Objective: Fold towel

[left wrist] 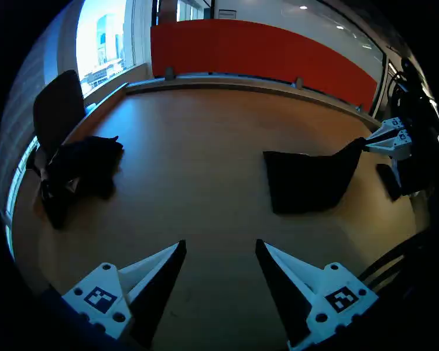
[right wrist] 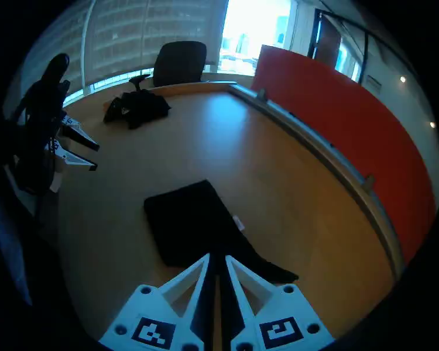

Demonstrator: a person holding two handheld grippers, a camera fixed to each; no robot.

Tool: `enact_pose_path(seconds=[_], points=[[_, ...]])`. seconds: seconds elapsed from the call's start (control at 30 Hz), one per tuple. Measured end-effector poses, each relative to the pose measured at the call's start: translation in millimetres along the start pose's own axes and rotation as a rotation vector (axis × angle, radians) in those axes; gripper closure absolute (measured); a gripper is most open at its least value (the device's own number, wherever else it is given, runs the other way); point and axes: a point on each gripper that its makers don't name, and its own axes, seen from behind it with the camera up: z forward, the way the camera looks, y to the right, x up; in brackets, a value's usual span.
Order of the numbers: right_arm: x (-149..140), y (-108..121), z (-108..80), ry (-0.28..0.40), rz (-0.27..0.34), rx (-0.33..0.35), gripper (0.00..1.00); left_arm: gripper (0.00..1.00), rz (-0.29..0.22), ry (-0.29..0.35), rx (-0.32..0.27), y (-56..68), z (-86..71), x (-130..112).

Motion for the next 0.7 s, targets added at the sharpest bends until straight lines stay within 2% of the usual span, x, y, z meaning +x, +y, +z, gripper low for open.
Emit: enact_pose_path(seconds=[0.3,0.5,0.7], points=[[24,-16,21.7,0.005,-0.056,0.053,0.95,0.12,-0.009,0.008,-0.007,0.5,-4.3,-2],[33,-21,36.0,-0.007,-0.104,0.081,0.95,0.12,0.000,0.013,-0.011,4.1,-6.2,-3],[43,-23,48.6,-0.008,-0.124,0.100,0.95,0.13,-0.009,0.014,-0.011,4.8,-7.3,-5]])
